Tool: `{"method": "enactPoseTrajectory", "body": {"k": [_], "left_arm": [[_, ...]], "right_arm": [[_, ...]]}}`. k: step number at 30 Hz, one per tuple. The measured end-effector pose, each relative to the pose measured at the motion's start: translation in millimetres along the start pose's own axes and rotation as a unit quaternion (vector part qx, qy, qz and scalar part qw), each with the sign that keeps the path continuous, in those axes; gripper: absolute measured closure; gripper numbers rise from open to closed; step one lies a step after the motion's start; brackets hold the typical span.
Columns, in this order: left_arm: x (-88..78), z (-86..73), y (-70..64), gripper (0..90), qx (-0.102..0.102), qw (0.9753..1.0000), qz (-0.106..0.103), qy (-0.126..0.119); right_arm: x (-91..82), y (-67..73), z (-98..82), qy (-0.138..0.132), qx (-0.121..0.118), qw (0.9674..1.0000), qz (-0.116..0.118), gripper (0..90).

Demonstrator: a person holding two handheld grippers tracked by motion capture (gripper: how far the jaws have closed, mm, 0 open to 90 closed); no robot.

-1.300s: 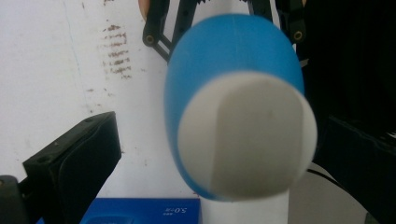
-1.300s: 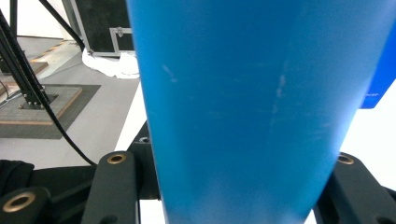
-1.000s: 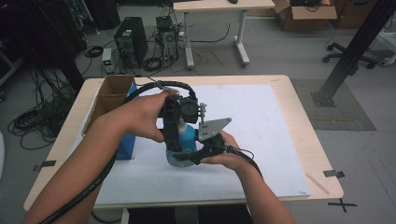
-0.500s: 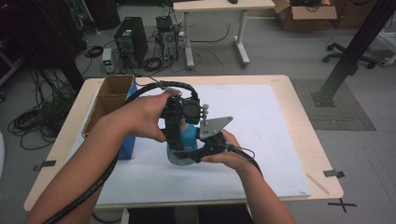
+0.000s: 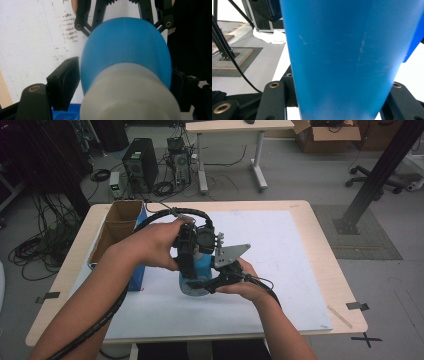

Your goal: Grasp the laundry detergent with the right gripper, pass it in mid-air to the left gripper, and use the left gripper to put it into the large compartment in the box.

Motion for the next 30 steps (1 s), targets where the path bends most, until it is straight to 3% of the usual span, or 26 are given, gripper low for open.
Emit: {"method": "enactPoseTrajectory", "body": {"k": [15, 25, 30], "left_arm": [[1.4, 2.3, -1.0, 34.0, 0.008, 0.9999, -0.005, 0.009], [0.7, 1.8, -1.4, 37.0, 0.0, 0.9997, -0.017, 0.017], [-0.1, 3.2, -2.7, 37.5, -0.006, 0.9996, -0.011, 0.026]], "right_arm": [[-0.9, 0.4, 0.3, 0.0, 0.004, 1.0, -0.001, 45.3], [-0.3, 1.6, 0.2, 0.001, -0.001, 1.0, -0.003, 45.3], [-0.9, 1.5, 0.9, 0.0, -0.003, 1.0, -0.006, 45.3]]}}
Point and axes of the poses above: each handheld gripper's, and its own axes: x roughly forward along the jaws, z roughly out of its top, y roughly to its left, the point moved 5 cm from there along x, roughly forward along the jaws, and after that the axes turned 12 degrees about -z, right-handed, at the moved point
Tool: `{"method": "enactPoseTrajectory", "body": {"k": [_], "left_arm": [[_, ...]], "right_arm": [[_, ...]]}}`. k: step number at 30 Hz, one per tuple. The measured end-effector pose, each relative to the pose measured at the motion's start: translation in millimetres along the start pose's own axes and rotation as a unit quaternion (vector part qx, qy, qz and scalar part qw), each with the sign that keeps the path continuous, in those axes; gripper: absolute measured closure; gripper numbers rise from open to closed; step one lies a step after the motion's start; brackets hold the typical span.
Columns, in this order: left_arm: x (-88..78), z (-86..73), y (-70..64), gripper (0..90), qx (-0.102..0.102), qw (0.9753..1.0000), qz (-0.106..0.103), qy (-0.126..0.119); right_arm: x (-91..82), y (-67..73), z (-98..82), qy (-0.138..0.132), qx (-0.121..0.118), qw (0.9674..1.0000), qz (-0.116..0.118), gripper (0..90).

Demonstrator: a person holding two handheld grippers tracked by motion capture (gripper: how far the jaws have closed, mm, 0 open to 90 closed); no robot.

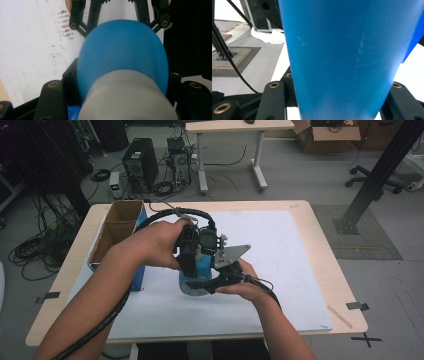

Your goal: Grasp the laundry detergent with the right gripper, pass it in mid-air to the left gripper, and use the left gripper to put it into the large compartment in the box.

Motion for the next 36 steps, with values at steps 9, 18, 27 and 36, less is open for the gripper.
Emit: {"method": "enactPoseTrajectory", "body": {"k": [9, 18, 27, 36], "left_arm": [[-0.5, 1.5, -3.1, 38.0, -0.008, 0.9998, 0.0, 0.02], [-0.9, 3.1, -3.7, 38.1, -0.01, 0.9996, -0.005, 0.026], [0.5, 5.1, -3.9, 38.1, -0.003, 0.9993, 0.0, 0.038], [0.2, 6.9, -3.0, 38.1, -0.003, 0.9992, 0.006, 0.04]], "right_arm": [[0.7, 3.1, 0.4, -0.006, -0.001, 1.0, 0.004, 44.8], [2.0, 4.6, 0.1, -0.013, 0.005, 0.9999, 0.002, 43.3], [-0.1, 1.5, -1.5, -0.022, 0.034, 0.9992, -0.004, 28.9], [0.8, 1.4, -6.9, -0.015, 0.045, 0.9989, -0.007, 19.7]]}}
Point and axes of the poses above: each handheld gripper's, and its own axes: x roughly forward along the jaws, z roughly out of its top, y roughly to its left, the point moved 5 cm from there along x, roughly forward along the jaws, and after that the axes turned 12 degrees about -z, right-handed, at the moved point
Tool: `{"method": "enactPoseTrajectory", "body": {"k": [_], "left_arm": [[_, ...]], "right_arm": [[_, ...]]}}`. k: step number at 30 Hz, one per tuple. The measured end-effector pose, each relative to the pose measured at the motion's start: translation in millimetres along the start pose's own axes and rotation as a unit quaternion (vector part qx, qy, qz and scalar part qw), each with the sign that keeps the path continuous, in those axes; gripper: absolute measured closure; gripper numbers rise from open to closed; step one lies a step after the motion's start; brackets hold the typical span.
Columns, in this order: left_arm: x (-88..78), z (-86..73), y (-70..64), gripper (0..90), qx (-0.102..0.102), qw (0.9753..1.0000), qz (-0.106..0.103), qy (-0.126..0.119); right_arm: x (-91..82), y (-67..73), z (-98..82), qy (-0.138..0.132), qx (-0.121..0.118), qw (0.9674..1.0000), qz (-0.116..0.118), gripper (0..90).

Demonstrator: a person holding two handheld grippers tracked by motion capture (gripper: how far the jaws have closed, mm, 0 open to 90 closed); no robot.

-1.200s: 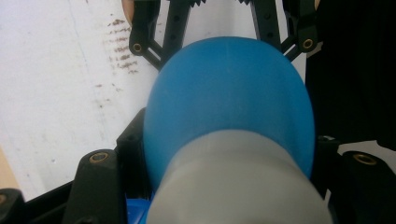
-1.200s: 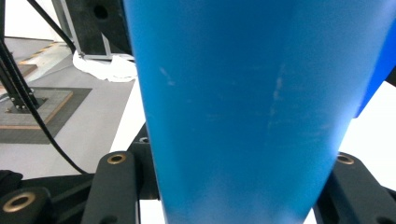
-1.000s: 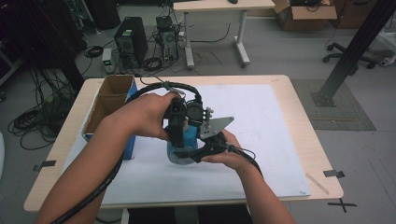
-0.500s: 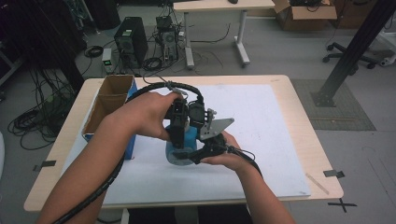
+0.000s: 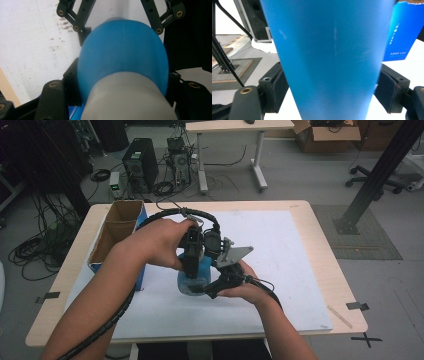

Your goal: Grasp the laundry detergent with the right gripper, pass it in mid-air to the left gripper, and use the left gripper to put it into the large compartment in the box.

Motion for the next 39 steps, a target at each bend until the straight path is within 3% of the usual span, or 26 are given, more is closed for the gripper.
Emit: {"method": "enactPoseTrajectory", "body": {"k": [10, 12, 17, 27, 32, 36, 38, 39], "left_arm": [[-2.7, 0.3, 0.3, 38.0, -0.009, 0.9999, 0.0, 0.005], [-4.0, -0.7, 1.9, 38.1, -0.01, 0.9999, 0.0, 0.003], [-7.3, -4.3, 4.9, 38.0, -0.049, 0.9988, -0.006, 0.003], [-19.4, -12.9, 12.7, 37.9, -0.094, 0.9954, -0.015, -0.014], [-29.9, -18.5, 17.6, 37.8, -0.14, 0.9897, -0.022, -0.021], [-37.6, -23.0, 22.0, 37.8, -0.178, 0.9834, -0.02, -0.031], [-41.2, -26.5, 25.4, 37.8, -0.206, 0.9775, -0.026, -0.037], [-42.8, -28.4, 27.3, 37.9, -0.227, 0.9725, -0.031, -0.045]], "right_arm": [[-1.1, -1.5, -2.6, -0.003, 0.024, 0.9997, -0.008, 0.0], [-3.3, -2.0, -2.7, -0.004, 0.03, 0.9995, -0.008, 0.0], [-13.7, -7.2, -1.1, -0.015, 0.035, 0.9991, -0.021, 0.0], [-48.6, -20.7, 3.9, -0.035, 0.041, 0.9972, -0.051, 0.0], [-64.5, -25.7, 6.2, -0.039, 0.038, 0.9965, -0.063, 0.0], [-76.5, -29.7, 9.1, -0.038, 0.035, 0.9962, -0.071, 0.0], [-82.0, -31.8, 11.2, -0.038, 0.032, 0.996, -0.074, 0.0], [-84.5, -33.1, 12.4, -0.039, 0.031, 0.9958, -0.076, 0.0]]}}
Point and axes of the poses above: each handheld gripper's, and its own axes: x roughly forward along the jaws, z roughly out of its top, y roughly to its left, the point moved 5 cm from there along x, roughly forward along the jaws, and after that the axes turned 12 degrees about -z, right-handed, at the moved point
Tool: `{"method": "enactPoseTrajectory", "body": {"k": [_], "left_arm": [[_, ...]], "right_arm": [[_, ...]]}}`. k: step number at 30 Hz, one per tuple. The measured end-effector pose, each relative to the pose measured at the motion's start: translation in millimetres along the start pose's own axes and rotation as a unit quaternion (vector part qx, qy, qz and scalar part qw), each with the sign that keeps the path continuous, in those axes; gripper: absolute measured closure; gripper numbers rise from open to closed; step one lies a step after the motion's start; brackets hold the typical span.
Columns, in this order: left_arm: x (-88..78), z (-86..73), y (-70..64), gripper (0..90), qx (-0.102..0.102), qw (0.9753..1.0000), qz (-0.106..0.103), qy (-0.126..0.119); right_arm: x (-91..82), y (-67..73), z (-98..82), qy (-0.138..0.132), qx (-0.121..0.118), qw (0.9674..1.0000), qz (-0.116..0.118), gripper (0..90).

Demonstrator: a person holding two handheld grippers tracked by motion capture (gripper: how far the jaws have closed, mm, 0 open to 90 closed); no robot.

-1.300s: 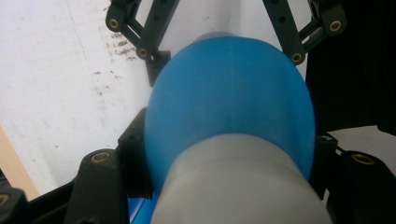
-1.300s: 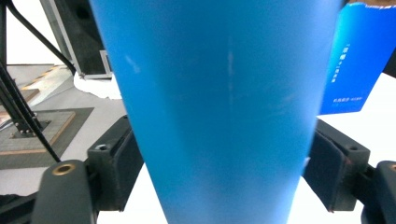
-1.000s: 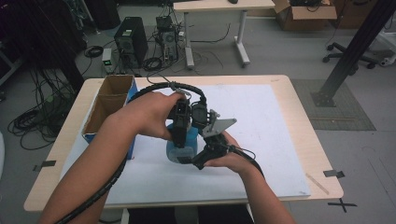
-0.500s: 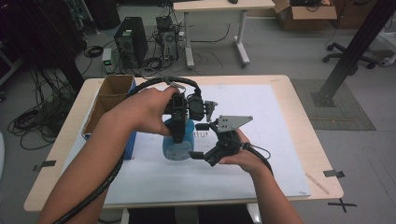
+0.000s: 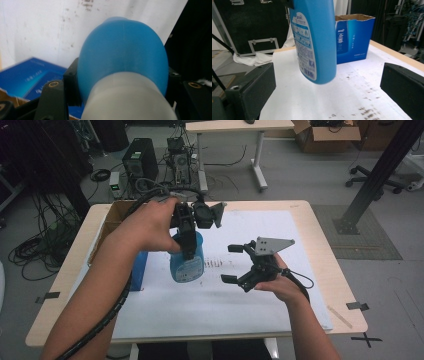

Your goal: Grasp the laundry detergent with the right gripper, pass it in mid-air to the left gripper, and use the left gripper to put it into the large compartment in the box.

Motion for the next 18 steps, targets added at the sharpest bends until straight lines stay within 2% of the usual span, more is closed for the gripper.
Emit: {"method": "enactPoseTrajectory", "body": {"k": [2, 5, 7, 8, 10, 11, 14, 18], "left_arm": [[-4.5, -1.6, 5.9, 37.9, -0.046, 0.9988, -0.012, -0.01], [-8.3, -3.2, 11.7, 37.9, -0.076, 0.9968, -0.013, -0.019], [-9.6, -6.0, 16.4, 37.9, -0.09, 0.9958, -0.012, -0.012], [-10.1, -7.0, 19.2, 37.8, -0.108, 0.994, -0.013, -0.015], [-12.7, -9.6, 23.5, 37.8, -0.123, 0.9922, -0.009, -0.016], [-12.7, -9.6, 23.5, 37.8, -0.123, 0.9922, -0.009, -0.016], [-18.9, -15.7, 29.6, 37.8, -0.151, 0.9882, -0.003, -0.025], [-25.9, -23.2, 35.5, 37.8, -0.187, 0.9814, -0.013, -0.039]], "right_arm": [[-4.6, -2.5, 2.8, 0.0, -0.002, 1.0, -0.003, 0.0], [-9.9, -5.3, 7.1, -0.004, -0.003, 1.0, -0.008, 0.0], [-12.2, -6.0, 9.7, -0.009, -0.002, 0.9999, -0.008, 0.0], [-12.7, -6.0, 10.2, -0.009, -0.003, 0.9999, -0.008, 0.0], [-14.4, -6.2, 11.4, -0.007, -0.007, 0.9999, -0.007, 0.0], [-14.4, -6.2, 11.4, -0.007, -0.007, 0.9999, -0.007, 0.0], [-18.4, -8.6, 13.6, -0.004, -0.013, 0.9999, -0.009, 0.0], [-22.0, -12.8, 16.6, 0.02, -0.038, 0.9991, -0.003, 0.0]]}}
Point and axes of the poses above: each handheld gripper's, and its own axes: x roughly forward along the jaws, z roughly out of its top, y roughly to its left, the point moved 5 cm from there along x, roughly forward along the jaws, and after that the axes turned 12 degrees about -z, right-handed, at the moved point
